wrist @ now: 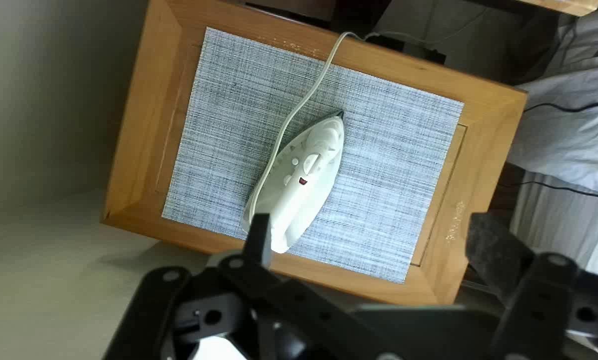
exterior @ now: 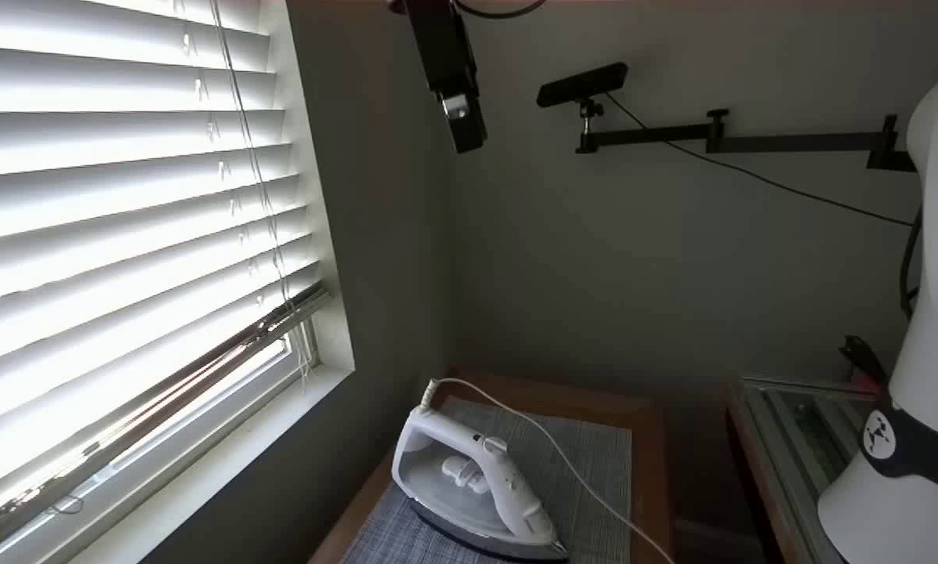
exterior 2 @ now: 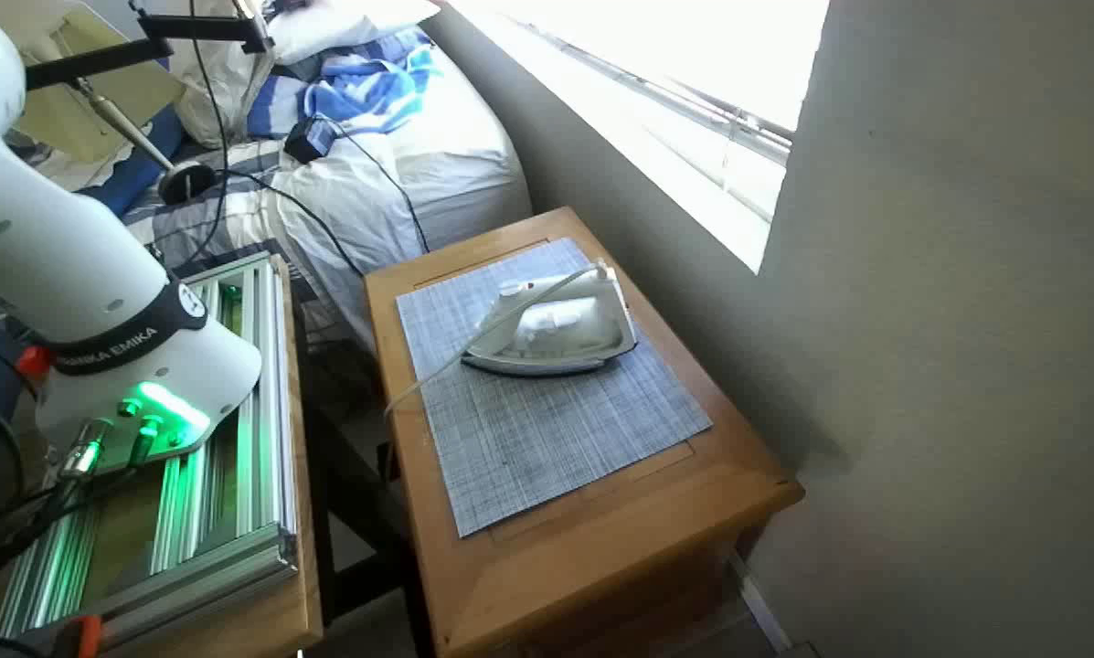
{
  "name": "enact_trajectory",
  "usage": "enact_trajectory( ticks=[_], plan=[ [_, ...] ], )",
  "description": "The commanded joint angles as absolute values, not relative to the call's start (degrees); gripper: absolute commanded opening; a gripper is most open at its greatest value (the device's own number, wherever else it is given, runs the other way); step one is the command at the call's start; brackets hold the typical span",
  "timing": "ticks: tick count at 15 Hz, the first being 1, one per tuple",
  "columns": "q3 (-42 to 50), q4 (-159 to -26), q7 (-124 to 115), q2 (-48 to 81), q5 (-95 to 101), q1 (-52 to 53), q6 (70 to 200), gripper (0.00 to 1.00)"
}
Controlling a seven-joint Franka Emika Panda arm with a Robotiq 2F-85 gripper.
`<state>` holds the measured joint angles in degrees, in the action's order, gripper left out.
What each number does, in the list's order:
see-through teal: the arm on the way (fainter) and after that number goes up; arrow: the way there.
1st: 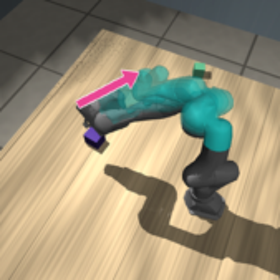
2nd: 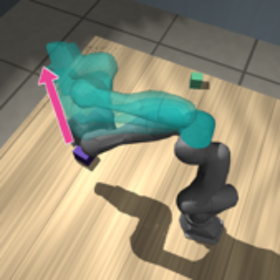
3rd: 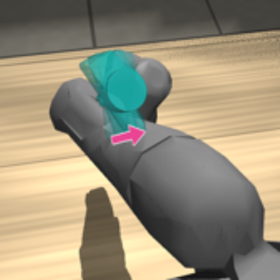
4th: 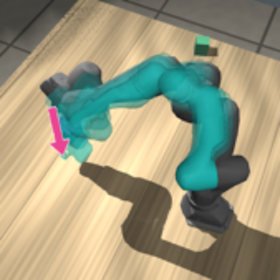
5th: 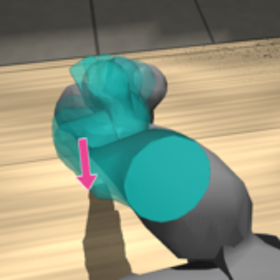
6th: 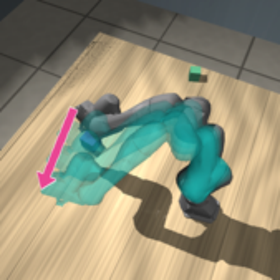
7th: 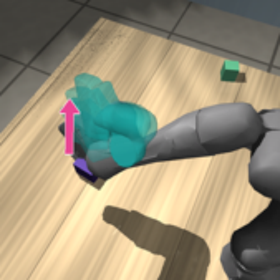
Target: Press on the left button of the iron
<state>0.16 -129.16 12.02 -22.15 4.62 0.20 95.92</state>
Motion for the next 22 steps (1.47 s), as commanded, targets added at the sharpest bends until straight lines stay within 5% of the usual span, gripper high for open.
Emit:
enact_trajectory(
  ticks=[1,14,22],
  plan=[
    [0.63,-129.06,11.85,-22.12,4.77,0.76,95.79,1.00],
    [-0.50,-136.77,9.49,-19.14,-7.97,3.60,97.32,1.00],
    [-3.27,-147.81,4.14,-16.00,-3.42,3.28,114.61,1.00]
  ],
)
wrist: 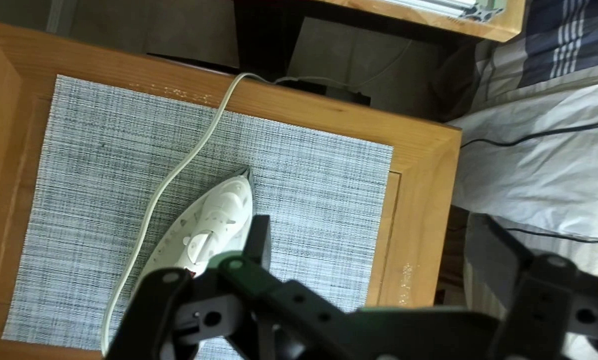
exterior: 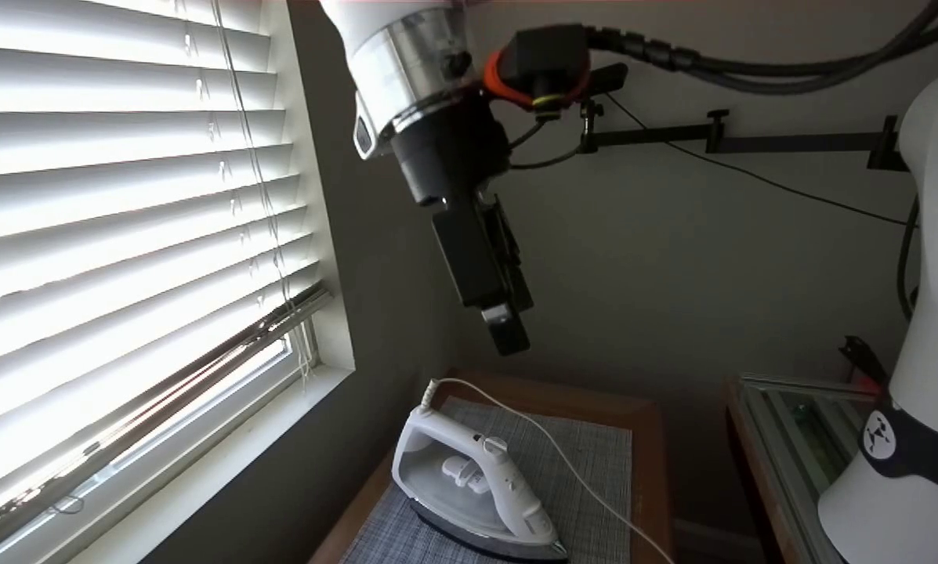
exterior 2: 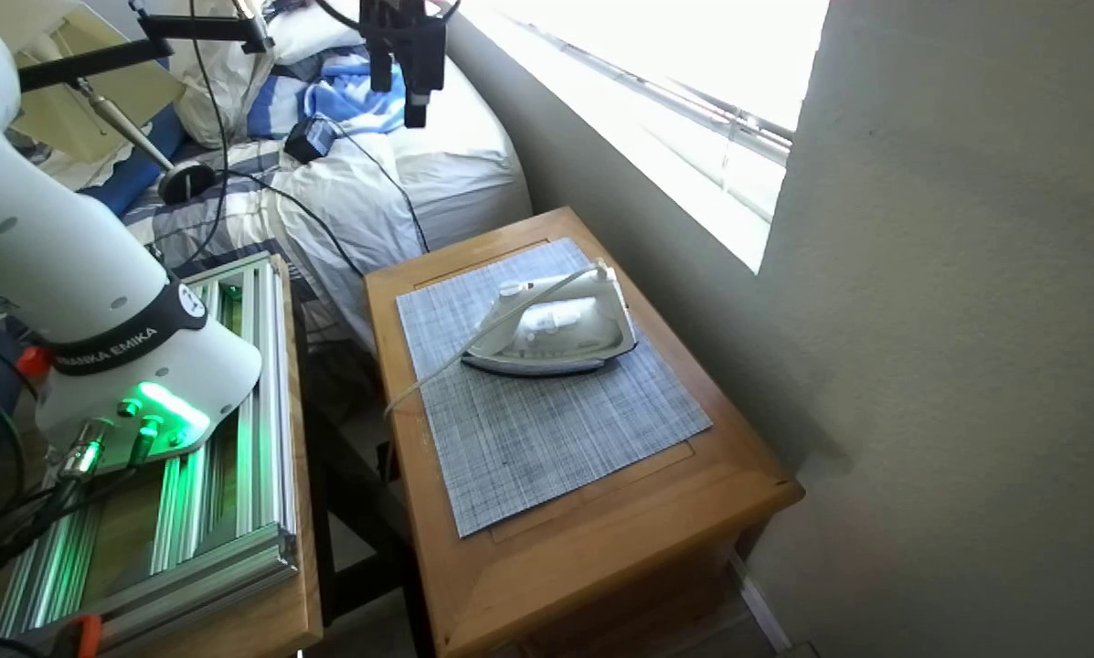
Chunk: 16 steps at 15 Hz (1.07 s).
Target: Press on the left button of the iron
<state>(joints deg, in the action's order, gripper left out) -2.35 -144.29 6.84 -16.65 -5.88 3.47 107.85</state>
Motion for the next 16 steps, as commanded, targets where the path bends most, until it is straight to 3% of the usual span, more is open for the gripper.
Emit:
enact_trajectory(
  ticks=[1,7,16],
  plan=[
    [-3.19,-149.00,3.60,-15.35,-3.57,3.26,117.04,1.00],
    [-1.58,-154.30,2.59,-9.77,-7.16,2.94,129.35,1.00],
    [-0.70,-153.86,-1.17,-6.77,-7.14,1.66,131.64,1.00]
  ],
)
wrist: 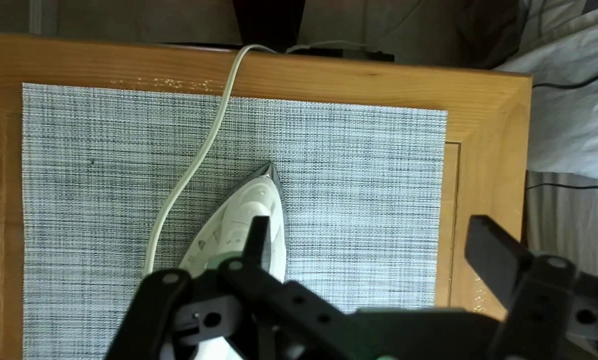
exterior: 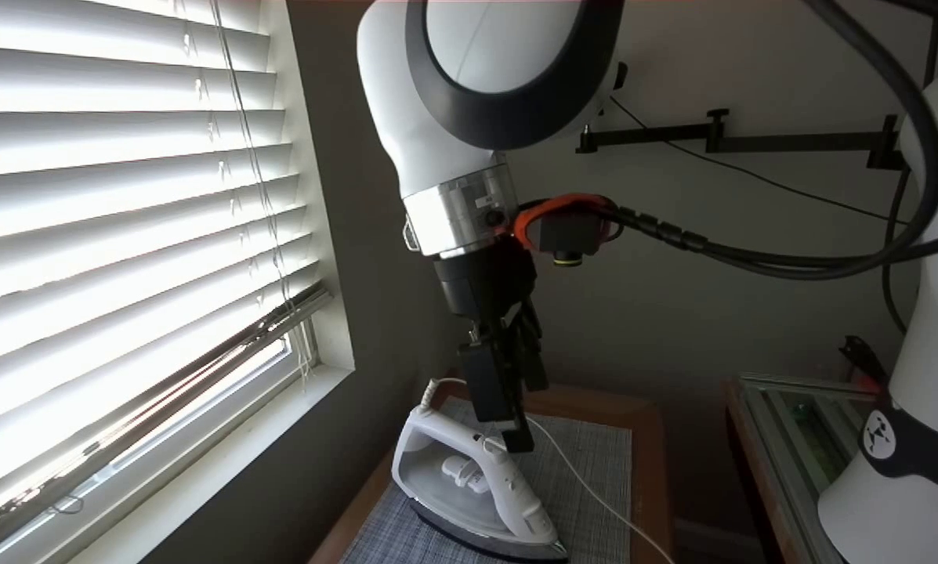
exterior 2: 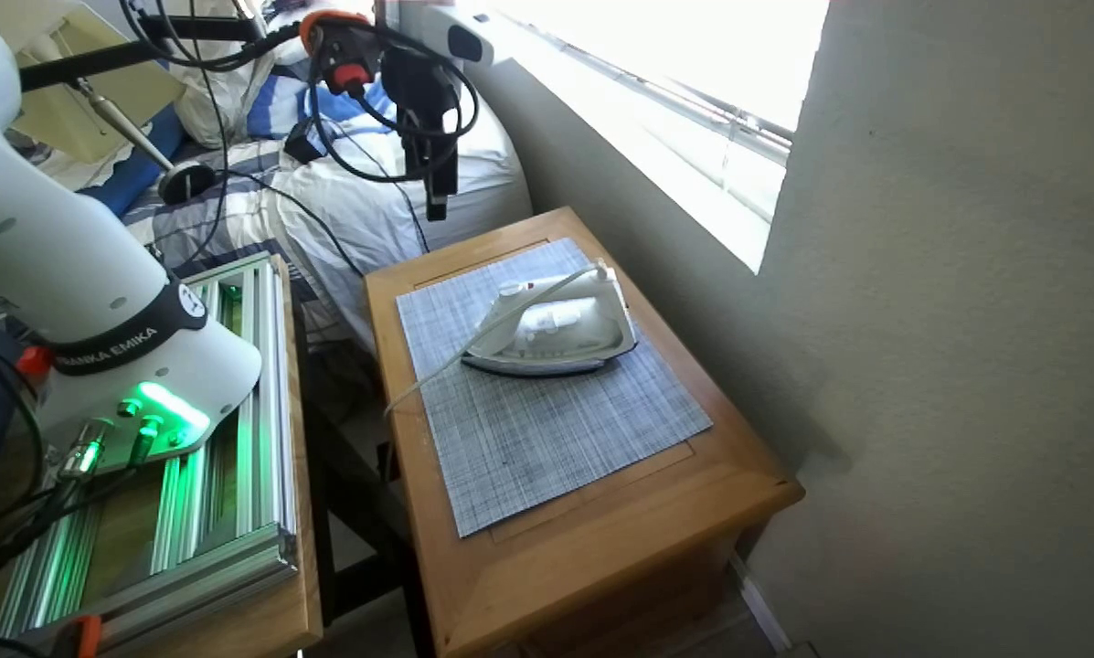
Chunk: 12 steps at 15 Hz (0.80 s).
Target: Press on the left button of the iron
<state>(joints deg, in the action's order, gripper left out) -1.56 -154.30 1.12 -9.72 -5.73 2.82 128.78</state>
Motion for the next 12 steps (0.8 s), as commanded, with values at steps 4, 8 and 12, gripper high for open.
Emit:
enact_trajectory(
  ticks=[4,8,12],
  plan=[
    [-0.36,-154.06,-7.04,-3.27,-7.22,0.60,137.17,1.00],
    [-0.17,-153.97,-9.36,0.54,-8.69,0.40,141.89,0.74],
    [0.19,-153.61,-10.77,3.37,-8.69,0.21,145.46,0.45]
  ],
)
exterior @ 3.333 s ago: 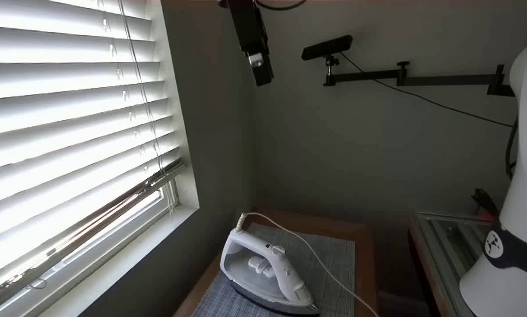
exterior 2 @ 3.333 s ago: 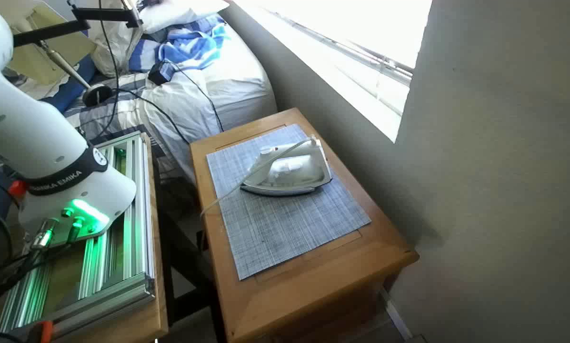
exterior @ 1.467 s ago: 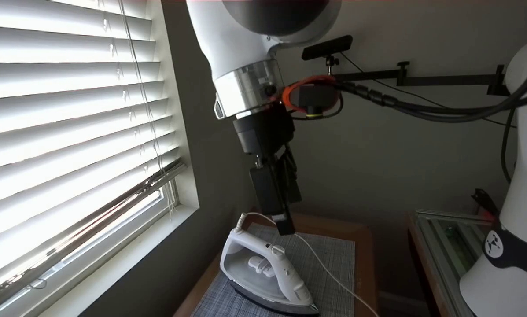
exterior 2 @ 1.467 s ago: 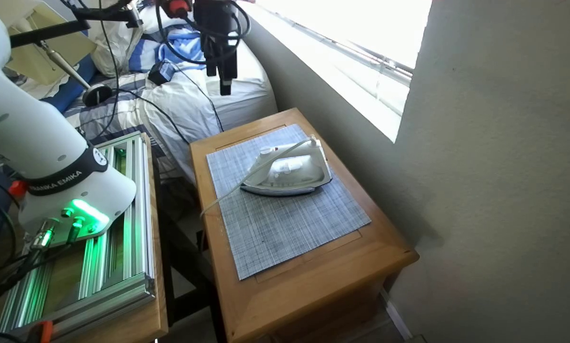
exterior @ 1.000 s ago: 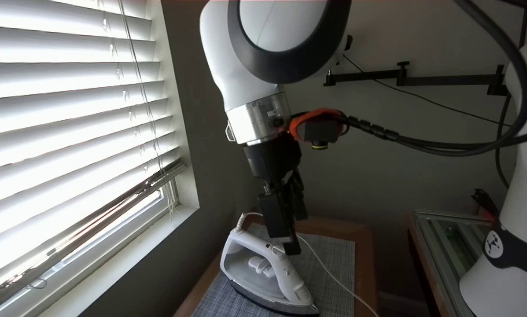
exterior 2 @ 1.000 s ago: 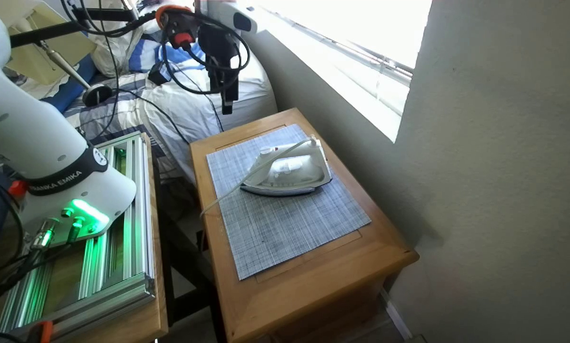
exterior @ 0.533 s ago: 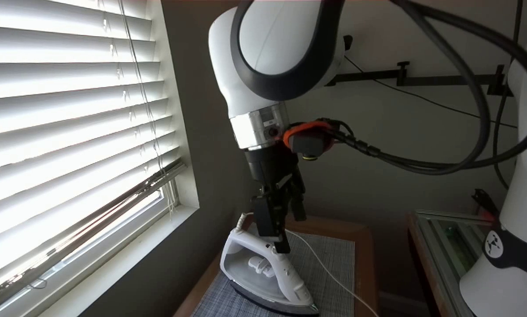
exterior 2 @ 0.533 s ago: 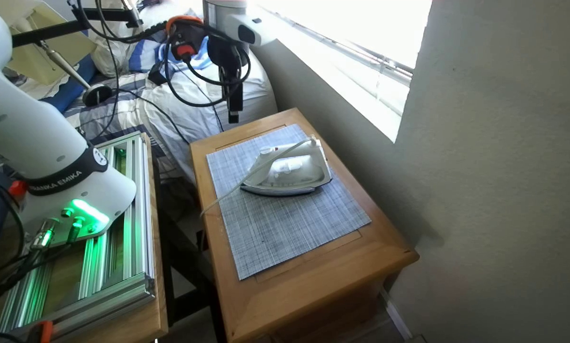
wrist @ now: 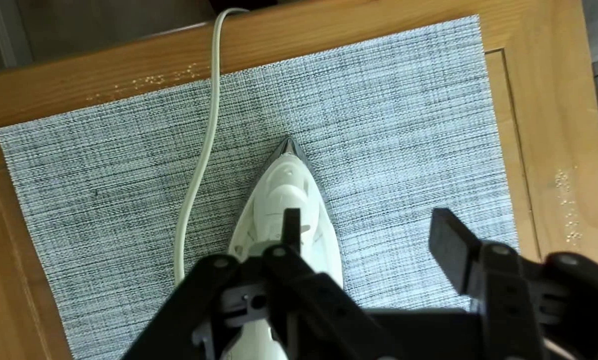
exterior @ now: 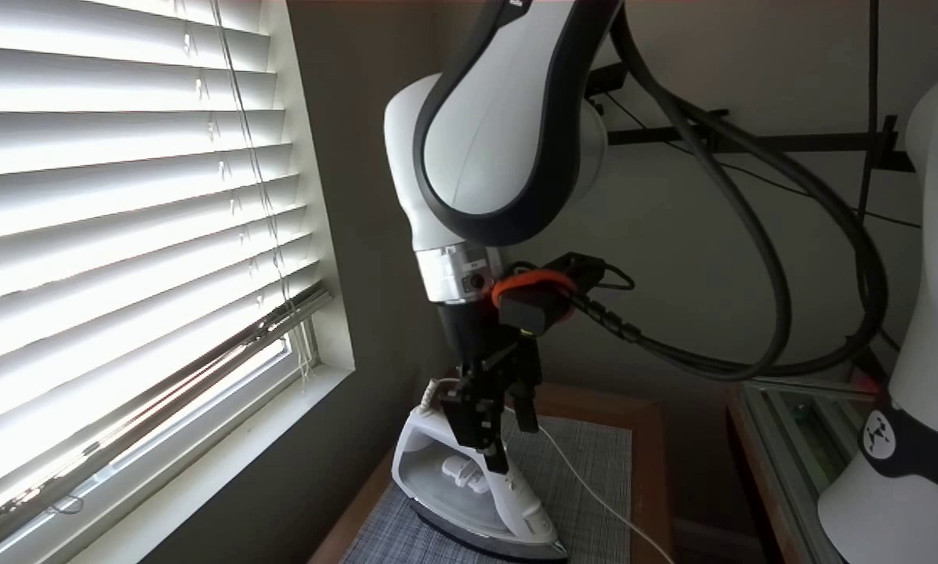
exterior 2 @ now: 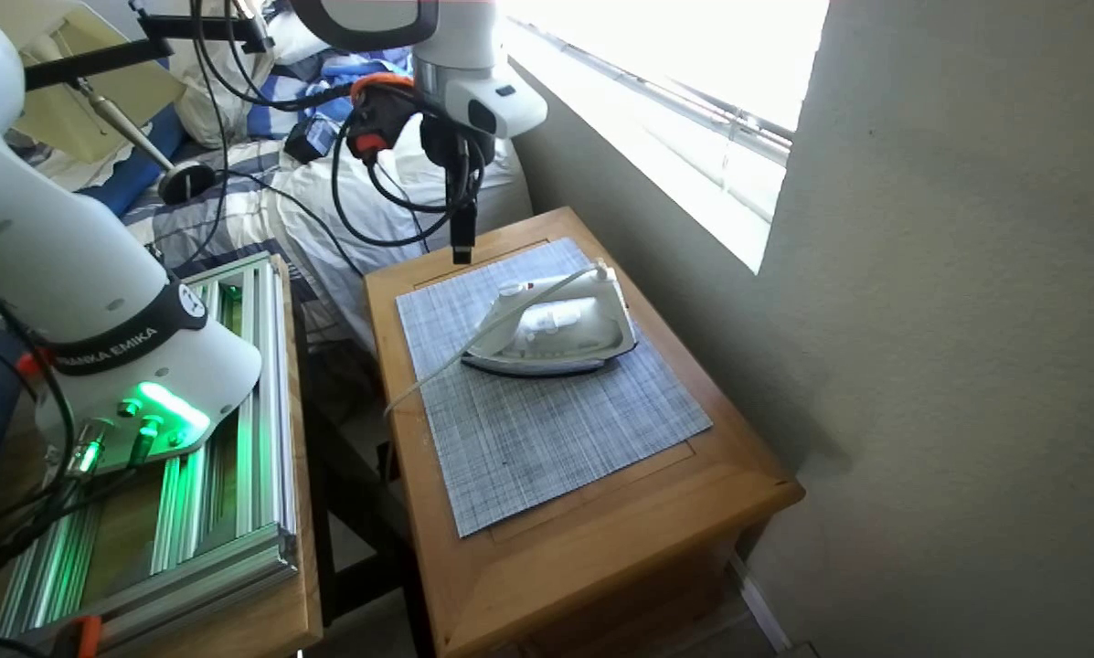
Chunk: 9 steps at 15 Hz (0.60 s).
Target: Press on the left button of the iron
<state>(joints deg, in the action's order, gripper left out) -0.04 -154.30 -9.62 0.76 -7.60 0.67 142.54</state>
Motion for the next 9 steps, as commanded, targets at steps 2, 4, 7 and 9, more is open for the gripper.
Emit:
enact_trajectory(
  ticks=[2,4,7,9],
  plan=[
    [0.52,-153.14,-11.01,4.55,-8.31,0.03,146.63,0.30],
    [0.81,-152.80,-11.46,5.37,-7.90,-0.13,147.55,0.18],
    [1.26,-152.10,-11.94,6.42,-7.52,-0.34,148.10,0.00],
    [1.54,-151.66,-12.15,7.02,-7.33,-0.44,148.20,0.00]
  ],
)
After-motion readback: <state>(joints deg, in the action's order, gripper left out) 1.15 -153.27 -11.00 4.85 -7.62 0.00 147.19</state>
